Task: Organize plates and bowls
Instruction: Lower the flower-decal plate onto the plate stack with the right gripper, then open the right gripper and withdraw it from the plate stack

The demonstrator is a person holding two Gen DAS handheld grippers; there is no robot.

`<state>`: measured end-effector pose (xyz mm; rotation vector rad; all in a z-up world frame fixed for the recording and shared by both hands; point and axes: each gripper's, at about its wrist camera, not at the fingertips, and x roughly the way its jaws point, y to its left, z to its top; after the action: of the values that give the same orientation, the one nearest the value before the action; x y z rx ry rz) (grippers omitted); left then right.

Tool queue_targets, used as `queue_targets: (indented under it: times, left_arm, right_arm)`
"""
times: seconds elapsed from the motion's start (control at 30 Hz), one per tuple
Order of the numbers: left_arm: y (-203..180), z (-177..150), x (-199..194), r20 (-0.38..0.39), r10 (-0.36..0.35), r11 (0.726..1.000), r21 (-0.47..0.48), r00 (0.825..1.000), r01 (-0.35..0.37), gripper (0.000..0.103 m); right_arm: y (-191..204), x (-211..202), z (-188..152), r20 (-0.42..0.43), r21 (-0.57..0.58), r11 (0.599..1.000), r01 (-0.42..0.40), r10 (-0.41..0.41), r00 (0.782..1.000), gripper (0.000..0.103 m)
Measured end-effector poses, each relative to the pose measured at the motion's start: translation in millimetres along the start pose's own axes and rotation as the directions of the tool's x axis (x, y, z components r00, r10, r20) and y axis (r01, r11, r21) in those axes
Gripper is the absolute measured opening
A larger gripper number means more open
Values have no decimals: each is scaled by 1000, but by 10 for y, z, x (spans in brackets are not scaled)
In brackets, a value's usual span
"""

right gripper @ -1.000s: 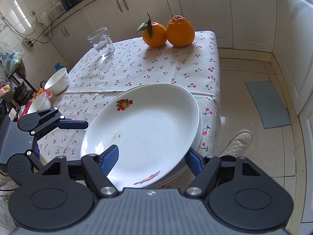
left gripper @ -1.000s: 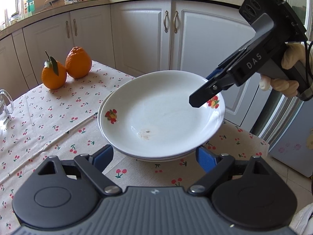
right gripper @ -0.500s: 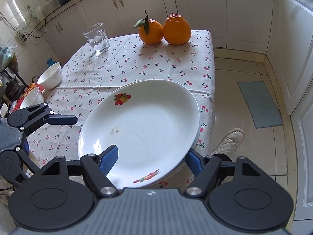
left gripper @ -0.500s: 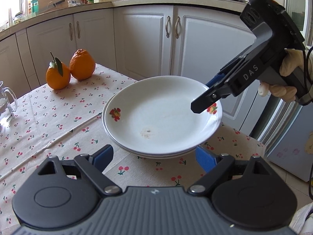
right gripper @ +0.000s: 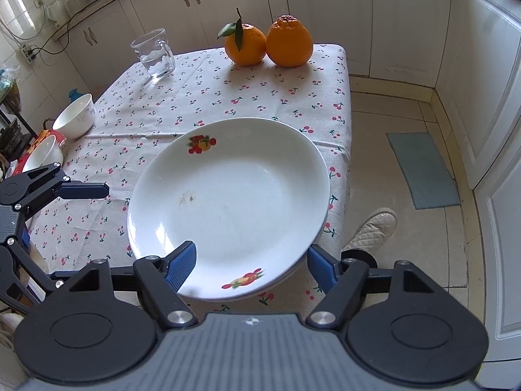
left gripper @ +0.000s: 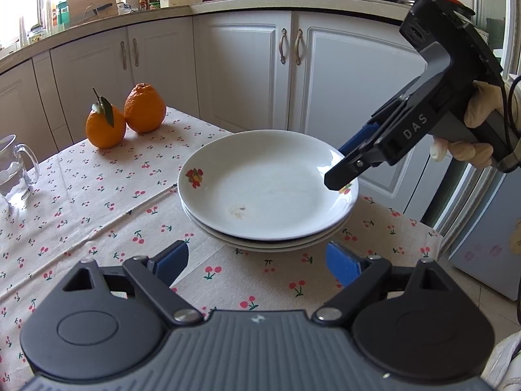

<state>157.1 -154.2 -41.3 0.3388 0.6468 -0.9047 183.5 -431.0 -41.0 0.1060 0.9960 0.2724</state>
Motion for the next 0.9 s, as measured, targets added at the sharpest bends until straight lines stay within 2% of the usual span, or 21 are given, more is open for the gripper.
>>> queue_targets:
  times: [0.07,0.13,0.3,0.4,0.5,0.6,0.8,0.9]
  left_arm:
    - [-3,-14,-36,5,10,1000,-1,1000,-10,93]
    - [-2,-23,-70,11,22,1000,-1,1000,-22,93]
    - [17,-46,-205,38,44,999,-15,998,-44,96]
    - [30,-74,-335,73,78,997,-28,994,-76,98]
    - [40,-110,-471,88,109,994,-31,990,-107,98]
    - [55,-173,-623,102,125,992,-47,987,-121,99]
    - [74,-372,-932,114,181,981,-84,977,-172,100]
    - [85,-500,-1073,113,189,979,-101,975,-178,100]
  right_arm:
    - [37,-22,-5,10,-4,1000,-17,17,1000,93]
    - [102,-61,-10,29,-16,1000,-27,27,999,99]
    - [342,-156,-7,66,-67,997,-30,35,997,101]
    - [548,-224,-29,117,-102,995,-4,16,993,102]
    - [737,-252,-47,157,-104,994,26,-10,988,102]
    - [904,-248,-76,187,-108,994,21,0,982,103]
    - [1272,-228,-136,211,-153,988,1,32,977,103]
    - [1524,-196,-152,195,-207,978,21,20,981,103]
